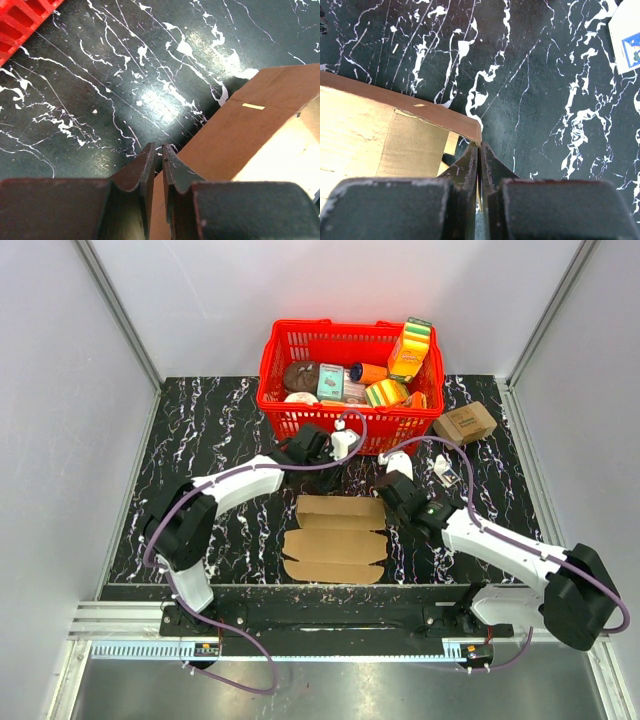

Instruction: Fold the paper box

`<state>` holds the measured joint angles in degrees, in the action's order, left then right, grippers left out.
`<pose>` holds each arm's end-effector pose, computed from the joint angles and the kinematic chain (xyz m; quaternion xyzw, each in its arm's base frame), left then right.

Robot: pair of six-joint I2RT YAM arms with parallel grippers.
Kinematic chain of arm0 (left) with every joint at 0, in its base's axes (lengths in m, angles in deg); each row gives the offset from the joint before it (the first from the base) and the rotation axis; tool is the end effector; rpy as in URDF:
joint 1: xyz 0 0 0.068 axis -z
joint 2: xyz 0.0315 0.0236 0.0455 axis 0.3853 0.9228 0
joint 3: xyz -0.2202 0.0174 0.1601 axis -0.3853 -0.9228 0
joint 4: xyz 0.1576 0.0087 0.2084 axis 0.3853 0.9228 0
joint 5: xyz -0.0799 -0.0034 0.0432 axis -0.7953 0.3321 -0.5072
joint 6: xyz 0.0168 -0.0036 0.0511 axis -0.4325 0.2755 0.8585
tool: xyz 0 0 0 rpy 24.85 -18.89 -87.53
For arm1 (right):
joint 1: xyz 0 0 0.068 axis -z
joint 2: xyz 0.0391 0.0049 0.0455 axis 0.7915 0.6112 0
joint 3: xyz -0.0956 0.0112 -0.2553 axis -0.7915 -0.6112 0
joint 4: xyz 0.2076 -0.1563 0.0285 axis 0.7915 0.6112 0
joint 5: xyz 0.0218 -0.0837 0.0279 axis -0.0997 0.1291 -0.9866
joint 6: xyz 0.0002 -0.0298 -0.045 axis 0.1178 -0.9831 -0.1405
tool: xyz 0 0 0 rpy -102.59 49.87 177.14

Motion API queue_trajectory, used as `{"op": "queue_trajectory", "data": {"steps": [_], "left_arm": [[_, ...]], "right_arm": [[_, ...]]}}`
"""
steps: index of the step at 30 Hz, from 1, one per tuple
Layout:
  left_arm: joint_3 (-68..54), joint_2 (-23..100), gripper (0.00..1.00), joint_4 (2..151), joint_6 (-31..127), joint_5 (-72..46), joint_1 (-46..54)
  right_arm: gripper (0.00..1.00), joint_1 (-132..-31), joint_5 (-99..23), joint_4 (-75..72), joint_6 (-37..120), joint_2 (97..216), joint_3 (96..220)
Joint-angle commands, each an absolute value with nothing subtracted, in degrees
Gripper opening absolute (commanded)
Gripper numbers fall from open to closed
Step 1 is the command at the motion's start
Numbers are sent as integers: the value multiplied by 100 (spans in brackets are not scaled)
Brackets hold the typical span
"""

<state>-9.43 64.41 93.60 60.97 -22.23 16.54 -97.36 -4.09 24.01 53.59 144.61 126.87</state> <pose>0.2933 -0.2529 0.2146 0.3726 0.8428 -0.2484 0.2986 0.1814 0.1592 0.2289 -0.1332 0.9116 -0.0112 0.3888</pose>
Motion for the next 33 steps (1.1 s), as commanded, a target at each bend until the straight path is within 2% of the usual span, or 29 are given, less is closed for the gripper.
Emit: {"op": "queue_trajectory", "data": {"steps": [1, 21, 24, 33], "left_arm": [[-995, 6109, 15, 9373, 6044, -1988, 1592], [-1575, 5433, 15, 9611, 5772, -1425, 1522], [-1654, 5362, 15, 9611, 5728, -1302, 1504], [-1733, 5160, 15, 9628, 5614, -1004, 1364]], "right_arm": [[8, -9644, -422, 1924, 4951, 14711, 12872], [11, -9354, -1108, 1564, 3870, 15529, 13443], [20, -9293, -1214, 1520, 3817, 15599, 13478], [35, -9152, -1196, 1765, 4071, 15100, 13628]]}}
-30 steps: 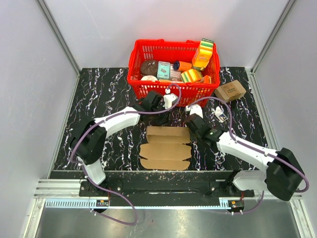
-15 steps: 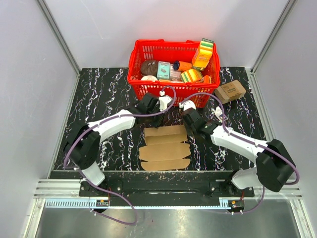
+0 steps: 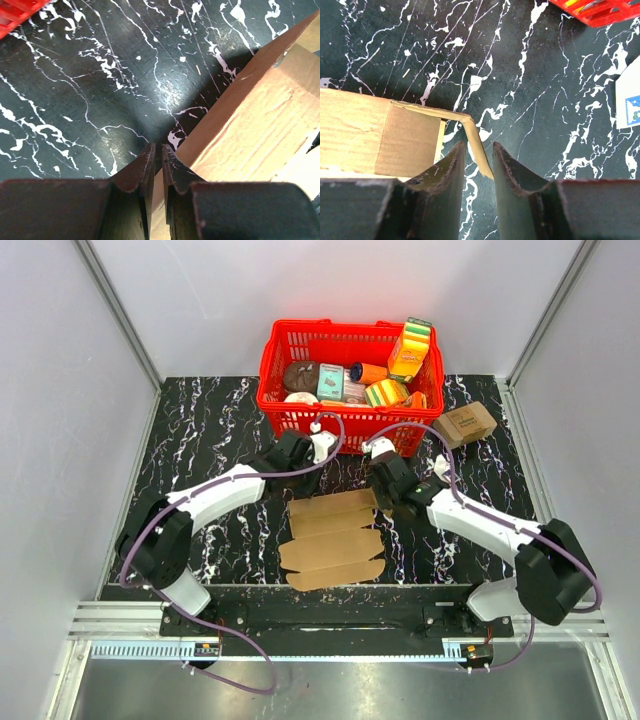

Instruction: Fold the paper box

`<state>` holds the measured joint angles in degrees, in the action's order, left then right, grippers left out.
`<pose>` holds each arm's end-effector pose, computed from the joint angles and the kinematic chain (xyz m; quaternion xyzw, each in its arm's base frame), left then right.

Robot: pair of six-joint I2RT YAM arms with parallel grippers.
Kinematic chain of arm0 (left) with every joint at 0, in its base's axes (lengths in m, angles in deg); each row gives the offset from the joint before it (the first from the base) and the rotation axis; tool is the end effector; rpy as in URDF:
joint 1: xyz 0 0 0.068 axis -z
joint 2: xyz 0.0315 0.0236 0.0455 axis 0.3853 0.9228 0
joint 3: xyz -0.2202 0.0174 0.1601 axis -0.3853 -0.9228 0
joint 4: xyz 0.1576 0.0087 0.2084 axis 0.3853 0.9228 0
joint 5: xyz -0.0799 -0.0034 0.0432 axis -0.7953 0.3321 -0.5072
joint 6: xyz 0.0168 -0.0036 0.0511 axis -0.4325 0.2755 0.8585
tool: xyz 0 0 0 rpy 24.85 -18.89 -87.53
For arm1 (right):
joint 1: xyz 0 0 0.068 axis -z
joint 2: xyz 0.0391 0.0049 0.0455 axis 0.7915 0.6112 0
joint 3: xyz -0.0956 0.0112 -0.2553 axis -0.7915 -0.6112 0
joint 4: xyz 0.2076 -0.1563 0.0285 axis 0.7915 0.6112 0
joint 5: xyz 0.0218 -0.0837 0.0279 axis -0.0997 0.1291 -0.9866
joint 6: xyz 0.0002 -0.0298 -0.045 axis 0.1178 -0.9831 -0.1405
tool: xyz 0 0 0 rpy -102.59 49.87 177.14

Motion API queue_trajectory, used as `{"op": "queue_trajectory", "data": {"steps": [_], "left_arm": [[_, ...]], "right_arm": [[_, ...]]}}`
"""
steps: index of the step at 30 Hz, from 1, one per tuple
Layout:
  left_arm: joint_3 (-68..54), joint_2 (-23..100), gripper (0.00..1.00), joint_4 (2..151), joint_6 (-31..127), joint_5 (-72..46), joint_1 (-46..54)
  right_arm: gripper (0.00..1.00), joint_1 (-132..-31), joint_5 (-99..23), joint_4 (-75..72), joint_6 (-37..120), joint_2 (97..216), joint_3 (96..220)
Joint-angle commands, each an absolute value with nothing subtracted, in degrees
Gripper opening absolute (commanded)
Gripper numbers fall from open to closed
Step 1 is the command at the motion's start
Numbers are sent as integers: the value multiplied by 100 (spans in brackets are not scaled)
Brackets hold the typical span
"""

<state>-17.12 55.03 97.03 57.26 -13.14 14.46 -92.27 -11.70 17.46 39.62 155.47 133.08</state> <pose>0.2720 -0.2122 0.2239 0.3051 0.8825 -0.1803 0.3092 0.2282 0.1762 0.2230 -0.2236 0.8992 -0.0103 0.3760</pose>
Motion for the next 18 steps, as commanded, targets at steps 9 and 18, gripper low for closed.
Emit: {"op": "queue_trajectory", "data": {"steps": [9, 18], "left_arm": [[-1602, 4783, 19, 9699, 5614, -810, 1319], [-2699, 3552, 18, 8398, 5333, -1380, 1319]], "right_arm": [[33, -9152, -2091, 2065, 5028, 14062, 13567], [15, -9143, -2330, 1854, 6093, 14061, 12899]]}}
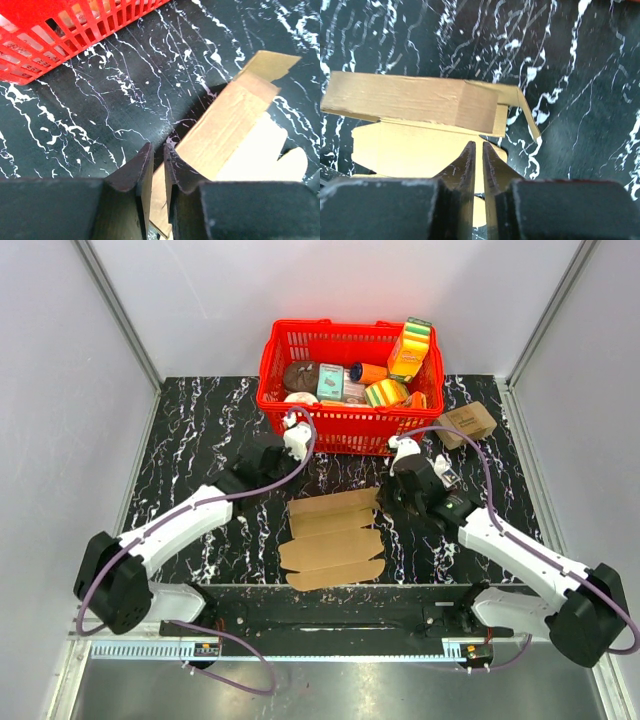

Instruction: Fold the paper box

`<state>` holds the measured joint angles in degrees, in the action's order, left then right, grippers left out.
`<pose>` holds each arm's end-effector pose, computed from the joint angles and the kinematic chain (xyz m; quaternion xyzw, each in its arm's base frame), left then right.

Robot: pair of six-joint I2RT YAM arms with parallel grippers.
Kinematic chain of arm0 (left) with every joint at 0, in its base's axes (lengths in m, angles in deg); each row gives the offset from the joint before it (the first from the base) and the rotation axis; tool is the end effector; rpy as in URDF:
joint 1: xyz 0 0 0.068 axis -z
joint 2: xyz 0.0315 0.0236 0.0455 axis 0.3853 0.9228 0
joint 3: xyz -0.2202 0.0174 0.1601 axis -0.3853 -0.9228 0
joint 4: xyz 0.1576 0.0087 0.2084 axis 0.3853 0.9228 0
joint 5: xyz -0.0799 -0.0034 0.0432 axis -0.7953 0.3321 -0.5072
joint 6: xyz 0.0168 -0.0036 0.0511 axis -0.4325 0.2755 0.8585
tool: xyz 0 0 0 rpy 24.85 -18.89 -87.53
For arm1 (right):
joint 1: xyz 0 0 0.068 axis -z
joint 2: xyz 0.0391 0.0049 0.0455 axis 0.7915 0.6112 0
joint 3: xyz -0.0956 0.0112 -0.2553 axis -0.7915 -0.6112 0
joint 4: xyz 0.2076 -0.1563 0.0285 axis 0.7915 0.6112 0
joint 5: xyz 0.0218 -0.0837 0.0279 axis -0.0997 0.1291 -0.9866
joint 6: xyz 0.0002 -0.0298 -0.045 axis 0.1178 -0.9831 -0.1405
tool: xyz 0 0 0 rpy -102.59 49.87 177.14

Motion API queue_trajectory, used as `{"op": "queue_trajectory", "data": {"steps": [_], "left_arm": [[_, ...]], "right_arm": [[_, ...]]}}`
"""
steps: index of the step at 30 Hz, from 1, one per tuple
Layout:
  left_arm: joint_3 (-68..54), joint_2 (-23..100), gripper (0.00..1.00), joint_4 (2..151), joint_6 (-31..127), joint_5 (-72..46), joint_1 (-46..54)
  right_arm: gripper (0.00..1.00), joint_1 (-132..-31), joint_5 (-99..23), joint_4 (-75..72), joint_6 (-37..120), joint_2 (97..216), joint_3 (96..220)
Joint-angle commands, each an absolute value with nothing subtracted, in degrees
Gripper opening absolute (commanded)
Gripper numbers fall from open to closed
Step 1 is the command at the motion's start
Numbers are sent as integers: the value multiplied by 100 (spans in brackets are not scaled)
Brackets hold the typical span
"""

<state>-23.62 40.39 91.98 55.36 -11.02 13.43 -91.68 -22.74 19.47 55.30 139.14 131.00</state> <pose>0.2422 -0.1812 0.2716 0.2689 0.8465 -0.2002 0.4136 0.1911 0.1506 0.2776 -0.1153 0.8859 0.1702 0.4158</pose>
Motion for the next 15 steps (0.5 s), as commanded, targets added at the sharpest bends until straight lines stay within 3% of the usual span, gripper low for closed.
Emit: {"op": "queue_trajectory", "data": {"steps": [1, 5, 15], "left_arm": [[-2761, 3534, 17, 8345, 5315, -1416, 1346], [-2814, 3630, 11, 8319, 5306, -1355, 1381], [-2929, 3797, 0, 8204, 5262, -1416, 1504]], "right_arm": [[13, -9143, -2287, 1810, 6111, 14122, 12872], [8, -9143, -1979, 1661, 6155, 14360, 12837], [6, -9135, -1601, 1511, 6032, 14457, 12951]]}}
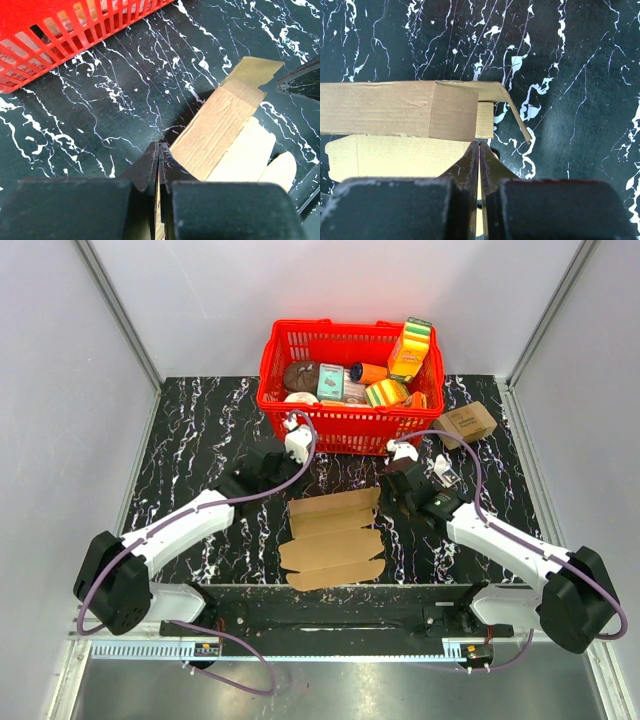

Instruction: Fold the paper box

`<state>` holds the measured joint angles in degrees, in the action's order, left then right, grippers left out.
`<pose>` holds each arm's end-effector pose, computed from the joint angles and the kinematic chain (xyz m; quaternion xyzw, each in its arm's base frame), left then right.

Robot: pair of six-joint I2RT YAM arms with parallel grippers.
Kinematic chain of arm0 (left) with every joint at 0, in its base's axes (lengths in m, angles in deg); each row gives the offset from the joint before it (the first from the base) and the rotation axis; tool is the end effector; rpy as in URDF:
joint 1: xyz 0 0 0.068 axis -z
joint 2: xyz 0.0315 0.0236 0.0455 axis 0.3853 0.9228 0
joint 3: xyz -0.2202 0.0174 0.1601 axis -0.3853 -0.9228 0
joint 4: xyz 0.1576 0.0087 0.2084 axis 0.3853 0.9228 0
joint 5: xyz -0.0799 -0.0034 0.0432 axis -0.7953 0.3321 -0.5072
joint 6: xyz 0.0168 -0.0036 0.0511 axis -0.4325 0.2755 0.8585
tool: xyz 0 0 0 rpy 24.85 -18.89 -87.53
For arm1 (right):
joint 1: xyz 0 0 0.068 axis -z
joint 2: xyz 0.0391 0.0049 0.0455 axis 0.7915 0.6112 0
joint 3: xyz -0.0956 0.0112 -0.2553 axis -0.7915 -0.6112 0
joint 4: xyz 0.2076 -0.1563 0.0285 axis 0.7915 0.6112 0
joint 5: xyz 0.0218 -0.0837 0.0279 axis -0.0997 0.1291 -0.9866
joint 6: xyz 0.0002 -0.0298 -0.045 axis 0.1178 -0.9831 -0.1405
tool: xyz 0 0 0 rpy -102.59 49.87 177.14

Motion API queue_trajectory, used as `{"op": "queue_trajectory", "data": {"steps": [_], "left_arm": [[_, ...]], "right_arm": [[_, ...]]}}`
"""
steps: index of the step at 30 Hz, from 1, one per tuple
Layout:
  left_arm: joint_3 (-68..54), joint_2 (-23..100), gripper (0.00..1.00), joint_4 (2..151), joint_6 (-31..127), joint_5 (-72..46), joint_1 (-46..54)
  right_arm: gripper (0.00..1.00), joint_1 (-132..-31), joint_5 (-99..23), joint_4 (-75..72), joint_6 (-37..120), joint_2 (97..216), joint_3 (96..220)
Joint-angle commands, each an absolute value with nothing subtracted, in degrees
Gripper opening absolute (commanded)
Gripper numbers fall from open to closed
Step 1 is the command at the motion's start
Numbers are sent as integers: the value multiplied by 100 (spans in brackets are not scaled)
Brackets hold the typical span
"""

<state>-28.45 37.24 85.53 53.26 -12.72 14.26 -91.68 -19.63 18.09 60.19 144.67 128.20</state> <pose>0.2306 -0.1793 0.2685 0.2629 0.8272 -0.2349 0.4376 0.2007 0.1560 0.2413 -0.0734 0.9140 0.1353 0.3754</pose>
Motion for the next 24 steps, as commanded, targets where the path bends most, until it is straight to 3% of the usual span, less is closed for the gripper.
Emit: {"op": "queue_trajectory", "data": {"steps": [1, 24], "left_arm": [[-2963, 3824, 0, 8196, 5245, -1425, 1556], [-3473, 3824, 0, 8099, 5104, -1258, 1803]], "right_arm": [[6, -9135, -1574, 1493, 6014, 14466, 12960], [5, -9073, -1487, 1344, 5935, 15037, 13329]]}}
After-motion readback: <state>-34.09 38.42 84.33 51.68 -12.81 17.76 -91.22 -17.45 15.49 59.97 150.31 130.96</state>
